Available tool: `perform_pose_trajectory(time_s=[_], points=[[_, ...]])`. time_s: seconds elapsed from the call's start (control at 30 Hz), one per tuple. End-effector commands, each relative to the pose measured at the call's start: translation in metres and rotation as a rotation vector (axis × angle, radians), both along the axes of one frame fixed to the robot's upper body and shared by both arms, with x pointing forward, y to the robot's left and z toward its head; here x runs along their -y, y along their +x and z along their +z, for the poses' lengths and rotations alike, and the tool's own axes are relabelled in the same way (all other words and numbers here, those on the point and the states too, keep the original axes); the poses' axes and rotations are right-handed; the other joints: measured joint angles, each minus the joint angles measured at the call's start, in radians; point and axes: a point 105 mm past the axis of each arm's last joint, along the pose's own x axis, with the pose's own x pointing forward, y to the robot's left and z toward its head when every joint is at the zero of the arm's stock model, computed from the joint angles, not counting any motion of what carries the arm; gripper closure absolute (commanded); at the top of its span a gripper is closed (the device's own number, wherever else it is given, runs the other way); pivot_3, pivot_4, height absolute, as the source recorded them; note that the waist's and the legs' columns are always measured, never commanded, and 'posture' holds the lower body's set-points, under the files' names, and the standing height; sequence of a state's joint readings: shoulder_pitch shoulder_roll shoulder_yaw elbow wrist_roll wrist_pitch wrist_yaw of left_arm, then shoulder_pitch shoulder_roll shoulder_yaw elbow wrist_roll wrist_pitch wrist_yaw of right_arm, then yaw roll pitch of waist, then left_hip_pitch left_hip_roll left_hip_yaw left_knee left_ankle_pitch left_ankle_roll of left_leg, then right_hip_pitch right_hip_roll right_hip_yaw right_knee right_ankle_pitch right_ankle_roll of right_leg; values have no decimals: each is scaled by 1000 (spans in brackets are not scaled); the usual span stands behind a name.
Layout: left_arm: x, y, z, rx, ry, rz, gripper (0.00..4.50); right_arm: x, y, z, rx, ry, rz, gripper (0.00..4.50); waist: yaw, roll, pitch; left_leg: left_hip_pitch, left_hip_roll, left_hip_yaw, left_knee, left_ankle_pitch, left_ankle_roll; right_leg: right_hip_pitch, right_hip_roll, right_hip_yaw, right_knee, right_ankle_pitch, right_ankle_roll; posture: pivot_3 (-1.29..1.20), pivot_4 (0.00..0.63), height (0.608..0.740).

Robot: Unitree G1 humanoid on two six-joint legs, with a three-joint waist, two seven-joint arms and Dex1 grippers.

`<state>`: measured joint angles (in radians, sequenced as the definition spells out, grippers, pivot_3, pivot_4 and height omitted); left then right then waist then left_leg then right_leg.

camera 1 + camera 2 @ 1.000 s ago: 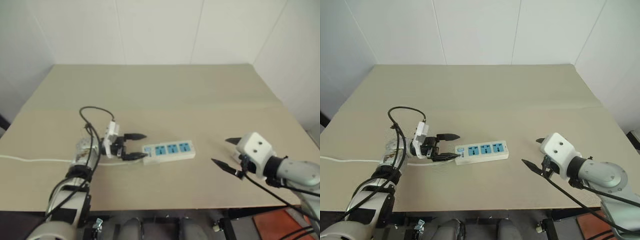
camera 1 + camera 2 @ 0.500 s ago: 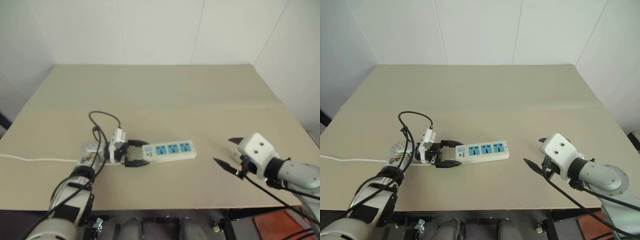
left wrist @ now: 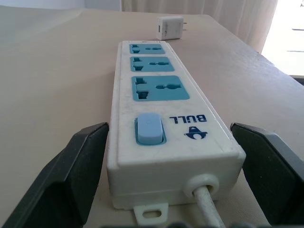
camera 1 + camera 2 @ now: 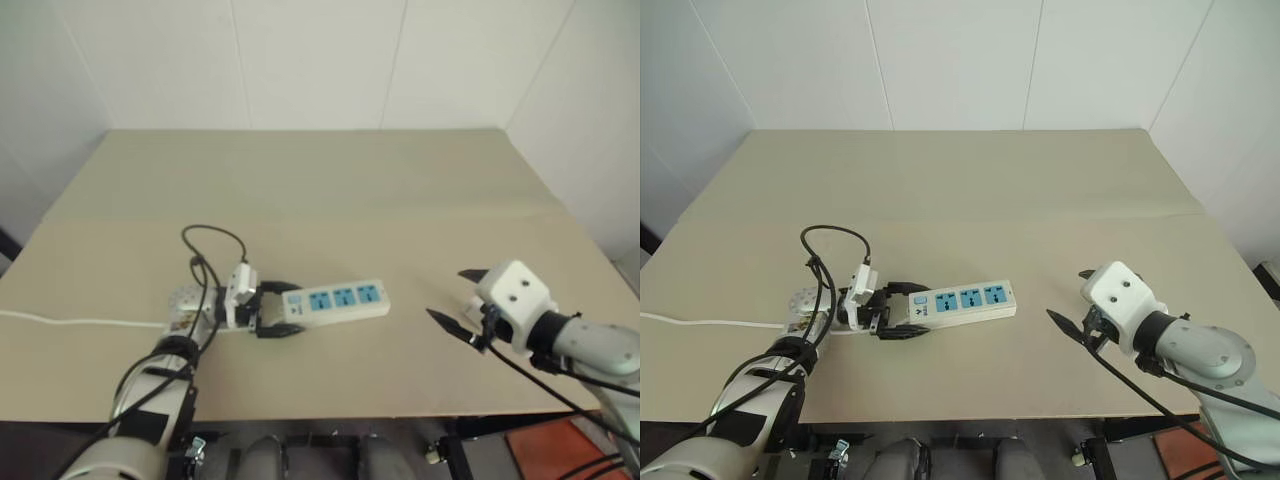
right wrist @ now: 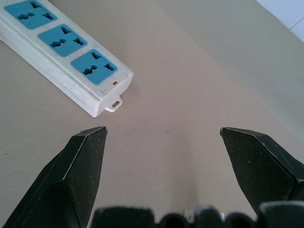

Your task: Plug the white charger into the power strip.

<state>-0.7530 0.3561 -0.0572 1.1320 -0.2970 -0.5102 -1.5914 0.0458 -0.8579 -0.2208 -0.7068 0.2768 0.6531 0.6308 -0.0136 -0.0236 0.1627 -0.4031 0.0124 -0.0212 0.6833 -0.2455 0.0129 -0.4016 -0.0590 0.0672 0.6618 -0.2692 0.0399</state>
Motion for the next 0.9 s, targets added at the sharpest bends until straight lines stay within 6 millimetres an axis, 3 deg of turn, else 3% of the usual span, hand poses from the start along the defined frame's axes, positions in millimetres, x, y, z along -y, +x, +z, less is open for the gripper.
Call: perform_pose_trajectory(time_s=[0.03, 0.2, 0.33, 0.37, 0.5, 0.6, 0.77, 0.9], points=[[4, 3, -2, 1, 2, 19, 23, -1, 1, 9, 43, -3, -4, 0, 1, 0, 0, 0, 0, 0, 0, 0, 0, 0, 0, 0, 0, 0, 0, 0, 150, 740], [5, 4, -7, -2, 39, 38, 23, 0, 0, 8, 44, -2, -8, 0, 3, 0, 0, 3, 0, 0, 0, 0, 0, 4, 0, 0, 0, 0, 0, 0, 150, 740], [4, 3, -11, 1, 64, 36, 1144, 0, 1, 8, 45, -1, -10, 0, 1, 0, 0, 10, 0, 0, 0, 0, 0, 12, 0, -1, -2, 0, 0, 0, 150, 740], [4, 3, -11, -2, 62, 40, 1229, 0, 0, 8, 44, -2, -9, 0, 1, 0, 0, 11, 0, 0, 0, 0, 0, 13, 0, -1, -3, 0, 0, 0, 150, 740], [3, 2, -12, 3, 77, 31, 1227, 0, -2, 7, 17, -19, 2, 0, 2, 0, 0, 12, 0, 0, -1, 0, 0, 13, 0, -1, -3, 0, 0, 0, 150, 740], [3, 0, -12, 4, 95, 2, 1227, 7, -5, 6, -116, -71, -5, 0, 1, 0, 0, 12, 0, 0, -1, 0, 0, 13, 0, -1, -3, 0, 0, 0, 150, 740], [3, -5, -10, -9, 115, -63, 1227, 17, 0, 31, -309, -156, -4, 0, -4, 1, 0, 13, 1, -1, -3, 0, 0, 13, 0, 0, -3, 0, 0, 0, 150, 740], [7, -5, -6, -11, 103, -79, 1227, 23, 7, 38, -535, -209, -58, 0, -3, 1, 0, 11, 2, -1, -5, 0, 0, 12, 1, -2, -7, 0, 0, 0, 150, 740]])
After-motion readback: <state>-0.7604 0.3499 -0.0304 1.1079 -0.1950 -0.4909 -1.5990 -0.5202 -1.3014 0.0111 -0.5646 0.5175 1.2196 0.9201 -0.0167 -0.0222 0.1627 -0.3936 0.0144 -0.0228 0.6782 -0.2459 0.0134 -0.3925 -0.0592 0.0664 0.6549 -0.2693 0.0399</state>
